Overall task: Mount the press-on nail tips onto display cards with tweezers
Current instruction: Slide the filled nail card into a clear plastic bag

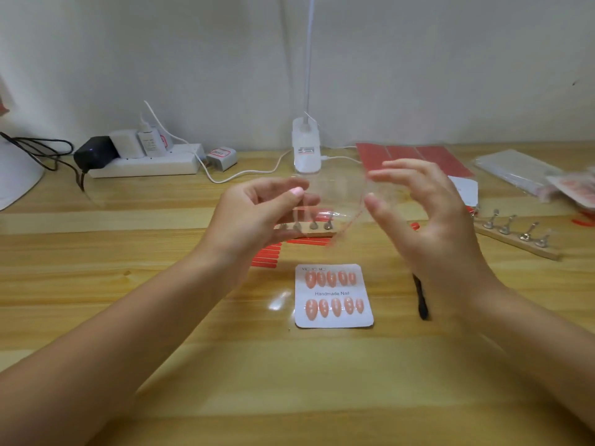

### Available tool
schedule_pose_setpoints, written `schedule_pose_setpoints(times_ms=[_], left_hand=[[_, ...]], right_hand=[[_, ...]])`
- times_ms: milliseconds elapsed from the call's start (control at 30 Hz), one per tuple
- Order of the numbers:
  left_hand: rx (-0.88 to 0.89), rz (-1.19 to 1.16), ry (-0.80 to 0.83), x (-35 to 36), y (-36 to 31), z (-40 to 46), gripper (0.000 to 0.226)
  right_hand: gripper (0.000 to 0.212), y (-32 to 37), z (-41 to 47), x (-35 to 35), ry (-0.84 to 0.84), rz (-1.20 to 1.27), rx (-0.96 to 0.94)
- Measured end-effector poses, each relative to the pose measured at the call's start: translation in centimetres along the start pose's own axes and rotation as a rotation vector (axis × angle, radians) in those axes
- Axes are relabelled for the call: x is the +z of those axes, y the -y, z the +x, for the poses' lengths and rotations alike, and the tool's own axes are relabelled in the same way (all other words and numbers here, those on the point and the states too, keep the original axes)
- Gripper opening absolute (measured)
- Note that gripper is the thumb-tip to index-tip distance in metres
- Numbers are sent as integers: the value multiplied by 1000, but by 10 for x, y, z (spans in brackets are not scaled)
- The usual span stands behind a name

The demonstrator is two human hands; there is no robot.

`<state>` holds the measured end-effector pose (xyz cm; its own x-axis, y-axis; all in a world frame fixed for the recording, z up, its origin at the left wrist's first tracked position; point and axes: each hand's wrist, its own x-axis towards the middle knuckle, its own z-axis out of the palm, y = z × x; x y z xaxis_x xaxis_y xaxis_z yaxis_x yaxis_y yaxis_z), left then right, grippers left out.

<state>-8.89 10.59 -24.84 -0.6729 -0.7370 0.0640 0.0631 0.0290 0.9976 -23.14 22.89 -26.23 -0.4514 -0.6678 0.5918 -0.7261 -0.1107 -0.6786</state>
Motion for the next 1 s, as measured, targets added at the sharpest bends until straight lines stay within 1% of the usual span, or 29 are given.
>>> schedule_pose_setpoints(times_ms=[133,200,300,400,500,567,600,700,733,833,867,933,967,1000], left_hand=[[9,-31,13,-2,6,-8,10],[11,-63,-1,-1,9,-11,16],[15,-89,-37,0,15,-15,22],[14,-81,-51,2,21,-19,20],[11,-64,-54,4,25,-23,16],[17,-53,-50,6,26,-25,15],[26,-37,-53,8,26,-26,19],[37,-10,-80,11,26,-28,45],[36,-12,-84,12,25,-28,46],[56,-2,-45,11,23,-30,32],[73,-21,-39,9,24,-29,31],[124,-50,-78,5,24,-28,43],[192,7,-111,3,23,-28,54],[294,121,-123,0,21,-29,65]], right_hand=[[30,1,-5,3,80,309,349],[32,3,-8,6,141,478,475],[33,6,-10,8,215,662,589],[32,7,-12,8,283,759,659],[29,9,-14,10,347,752,649],[24,9,-15,11,349,735,628],[23,9,-16,11,346,723,616],[31,10,-19,12,354,656,581],[31,11,-20,12,351,642,574],[25,13,-20,12,304,625,578],[25,13,-19,11,279,610,580],[29,12,-18,10,220,572,593],[32,12,-17,10,190,553,606],[33,11,-16,9,166,536,618]])
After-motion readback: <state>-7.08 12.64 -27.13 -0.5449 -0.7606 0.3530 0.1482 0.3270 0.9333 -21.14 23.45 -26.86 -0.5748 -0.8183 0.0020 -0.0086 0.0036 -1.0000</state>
